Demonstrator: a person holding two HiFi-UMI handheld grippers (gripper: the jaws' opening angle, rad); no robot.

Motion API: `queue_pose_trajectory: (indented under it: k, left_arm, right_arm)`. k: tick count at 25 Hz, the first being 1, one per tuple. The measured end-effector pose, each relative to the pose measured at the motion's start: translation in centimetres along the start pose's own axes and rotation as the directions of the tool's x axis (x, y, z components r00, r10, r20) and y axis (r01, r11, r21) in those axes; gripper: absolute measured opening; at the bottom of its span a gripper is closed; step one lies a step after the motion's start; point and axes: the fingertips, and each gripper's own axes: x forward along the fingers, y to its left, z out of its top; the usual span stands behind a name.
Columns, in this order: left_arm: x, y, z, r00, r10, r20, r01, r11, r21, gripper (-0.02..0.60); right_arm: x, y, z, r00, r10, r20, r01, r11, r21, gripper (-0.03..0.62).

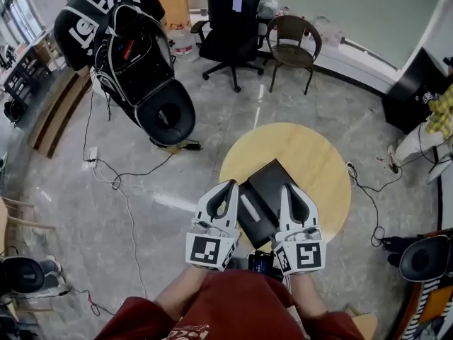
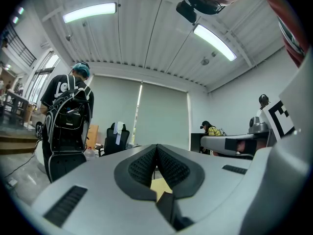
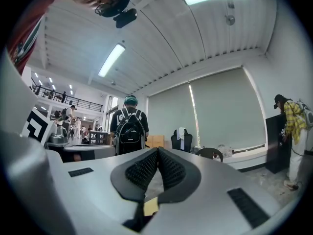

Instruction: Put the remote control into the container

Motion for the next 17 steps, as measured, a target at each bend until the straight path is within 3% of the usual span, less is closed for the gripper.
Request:
queue_pose_trajectory:
  k: [13,17]
  left_arm:
    - [-0.08,0.11,0.63,0.999,0.015,0.033,-0.014,1.000,-0.010,0.015]
    - [-0.52,0.19,0.13,1.000,0.010,0.003,-0.010,1.000,0.008,0.015]
  right_arm:
    - [-0.22,-0.11,-0.22,1.000,-0.004,-0.008,0.004,1.000,-0.004,0.023]
    - [-0.38,0.20,-0.15,1.000,-0.004,-0.005,0.004,1.000,-0.011,0.023]
